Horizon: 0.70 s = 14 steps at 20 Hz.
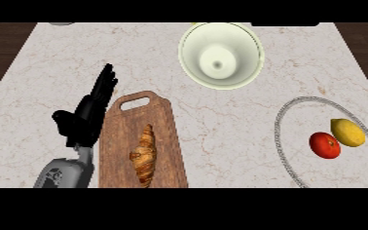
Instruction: Pick the lemon from the placemat and place it in the bowl
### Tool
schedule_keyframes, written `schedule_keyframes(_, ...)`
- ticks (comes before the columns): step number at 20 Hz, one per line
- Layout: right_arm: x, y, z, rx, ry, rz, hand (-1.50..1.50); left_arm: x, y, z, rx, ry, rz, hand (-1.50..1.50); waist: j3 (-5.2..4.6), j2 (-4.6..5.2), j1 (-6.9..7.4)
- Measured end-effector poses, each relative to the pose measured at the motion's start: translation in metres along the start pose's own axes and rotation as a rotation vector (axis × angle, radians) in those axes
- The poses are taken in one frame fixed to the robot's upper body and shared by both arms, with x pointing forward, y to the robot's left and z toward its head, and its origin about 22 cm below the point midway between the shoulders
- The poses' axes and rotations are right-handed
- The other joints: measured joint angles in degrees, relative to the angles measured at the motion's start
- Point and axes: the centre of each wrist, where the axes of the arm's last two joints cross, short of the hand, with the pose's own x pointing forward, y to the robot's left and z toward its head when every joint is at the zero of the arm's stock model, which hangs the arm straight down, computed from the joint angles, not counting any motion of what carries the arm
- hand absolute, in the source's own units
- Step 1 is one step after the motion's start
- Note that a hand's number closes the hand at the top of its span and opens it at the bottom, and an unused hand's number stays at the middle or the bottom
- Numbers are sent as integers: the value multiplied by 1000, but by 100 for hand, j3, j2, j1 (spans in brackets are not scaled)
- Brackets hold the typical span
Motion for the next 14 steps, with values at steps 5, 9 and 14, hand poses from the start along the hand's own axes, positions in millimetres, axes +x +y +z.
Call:
schedule_keyframes(5, -2, 10, -5, 17, 11, -43, -150, -4, 3, 1, -1, 3, 1, 0, 0, 0, -1)
schedule_keyframes(9, -20, 16, -10, 11, 23, -60, -150, -4, 2, -2, -3, 2, -8, 0, 2, 3, 9)
schedule_keyframes(14, -34, 29, -21, 12, 29, -62, -150, 1, -2, 4, -1, 3, -3, 0, 3, 3, 18)
